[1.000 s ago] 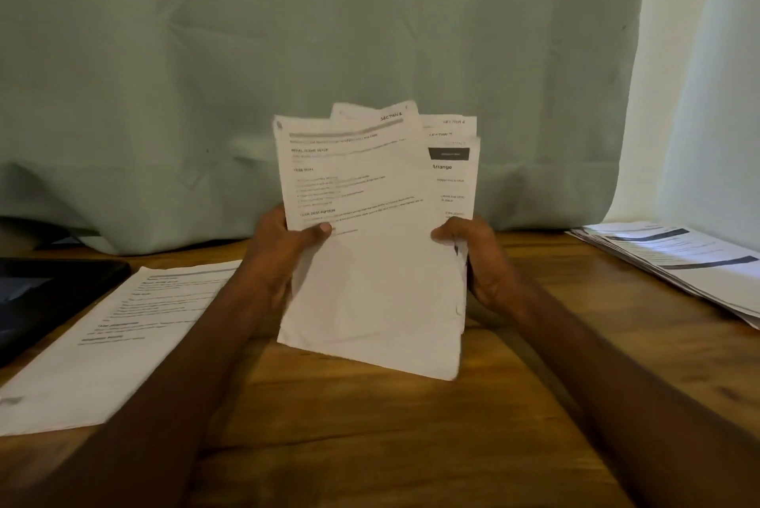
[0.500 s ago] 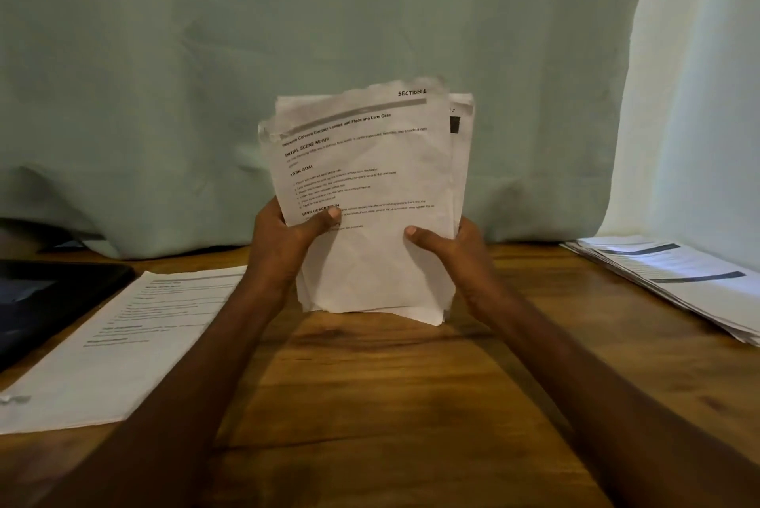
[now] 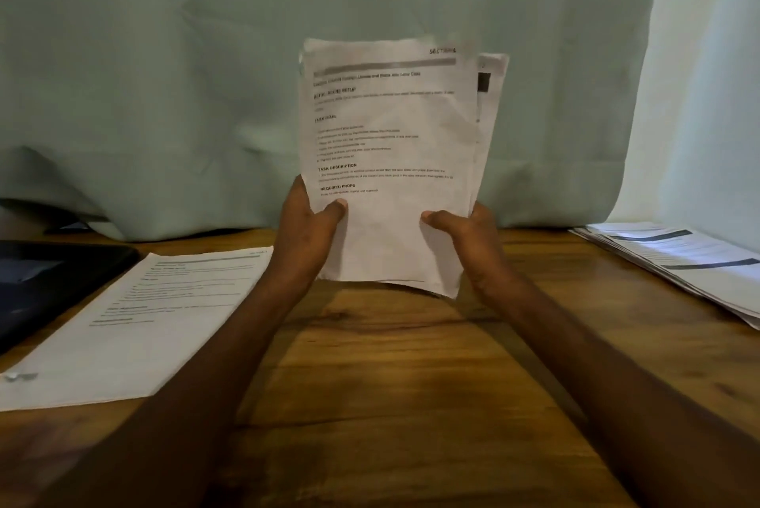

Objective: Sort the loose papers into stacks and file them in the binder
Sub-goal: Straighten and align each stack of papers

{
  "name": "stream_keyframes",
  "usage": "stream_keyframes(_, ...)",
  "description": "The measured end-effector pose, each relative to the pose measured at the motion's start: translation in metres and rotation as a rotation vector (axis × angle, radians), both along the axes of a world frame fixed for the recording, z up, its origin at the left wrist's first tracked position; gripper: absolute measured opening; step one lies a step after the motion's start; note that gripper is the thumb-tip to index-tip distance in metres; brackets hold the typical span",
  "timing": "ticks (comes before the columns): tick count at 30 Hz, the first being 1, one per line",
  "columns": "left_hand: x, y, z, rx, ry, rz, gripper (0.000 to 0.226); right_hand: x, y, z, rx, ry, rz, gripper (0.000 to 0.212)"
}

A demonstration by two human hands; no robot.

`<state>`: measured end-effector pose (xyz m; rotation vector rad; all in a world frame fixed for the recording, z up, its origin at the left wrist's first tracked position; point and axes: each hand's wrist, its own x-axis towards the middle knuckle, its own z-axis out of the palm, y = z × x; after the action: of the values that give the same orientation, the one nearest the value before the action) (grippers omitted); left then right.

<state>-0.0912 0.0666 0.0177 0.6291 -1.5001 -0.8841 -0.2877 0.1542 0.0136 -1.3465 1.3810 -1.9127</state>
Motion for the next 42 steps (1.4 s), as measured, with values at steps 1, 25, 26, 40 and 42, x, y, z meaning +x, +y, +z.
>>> stream_keyframes(1,-0.001,-0.001,-0.006,0.045,-0.022,-0.003,0.039,0.000,0.000,0.000,0.045,0.010,0.021,0.027)
stream_keyframes(25,-0.010,0.008,-0.032,0.204,-0.180,-0.011,0.044,0.008,-0.007,-0.022,0.201,-0.009,-0.005,0.048)
stream_keyframes(26,-0.009,0.009,-0.028,0.208,-0.143,-0.051,0.043,0.009,-0.007,-0.021,0.189,-0.019,0.009,0.048)
stream_keyframes(40,0.000,0.012,-0.017,0.150,-0.068,-0.031,0.023,0.014,0.002,-0.018,0.161,0.053,0.042,0.012)
stream_keyframes(42,-0.004,0.016,-0.017,0.069,-0.116,0.039,0.027,0.016,0.000,-0.020,0.134,0.088,0.000,0.013)
